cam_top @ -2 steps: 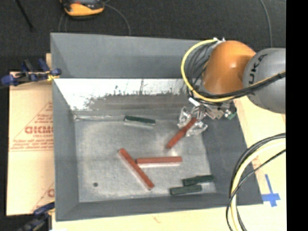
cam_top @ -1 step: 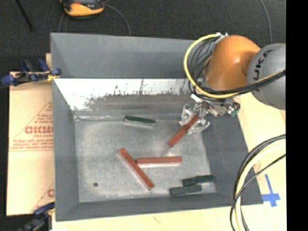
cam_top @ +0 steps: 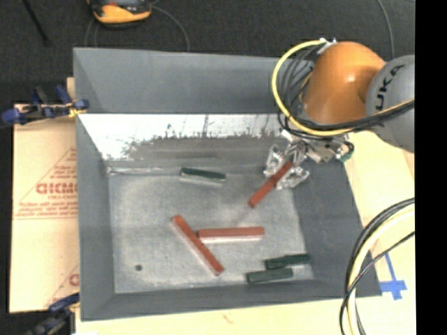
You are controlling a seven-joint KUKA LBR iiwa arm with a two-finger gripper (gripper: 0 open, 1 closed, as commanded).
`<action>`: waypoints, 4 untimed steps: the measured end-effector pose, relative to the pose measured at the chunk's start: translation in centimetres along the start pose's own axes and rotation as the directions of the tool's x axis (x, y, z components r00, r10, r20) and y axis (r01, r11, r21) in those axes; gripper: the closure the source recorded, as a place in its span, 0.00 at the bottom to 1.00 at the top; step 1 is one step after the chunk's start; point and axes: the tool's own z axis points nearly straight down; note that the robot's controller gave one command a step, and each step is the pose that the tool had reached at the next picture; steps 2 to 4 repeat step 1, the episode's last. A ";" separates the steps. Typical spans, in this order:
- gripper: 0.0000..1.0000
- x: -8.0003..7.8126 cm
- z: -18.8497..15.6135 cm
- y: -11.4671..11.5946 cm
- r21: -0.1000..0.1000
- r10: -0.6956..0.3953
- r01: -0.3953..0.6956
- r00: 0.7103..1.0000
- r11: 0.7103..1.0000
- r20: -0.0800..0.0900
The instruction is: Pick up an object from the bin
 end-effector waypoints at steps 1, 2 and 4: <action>1.00 -0.1 -2.1 -0.1 0.005 0.001 -0.001 1.000 1.000 0.004; 1.00 -0.1 -2.1 -0.1 0.005 0.001 -0.001 1.000 1.000 0.004; 1.00 -0.1 -2.1 -0.1 0.005 0.001 -0.001 1.000 1.000 0.004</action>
Offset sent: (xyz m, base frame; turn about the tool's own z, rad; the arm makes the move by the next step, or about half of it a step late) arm 0.0001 0.0001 0.0058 0.0000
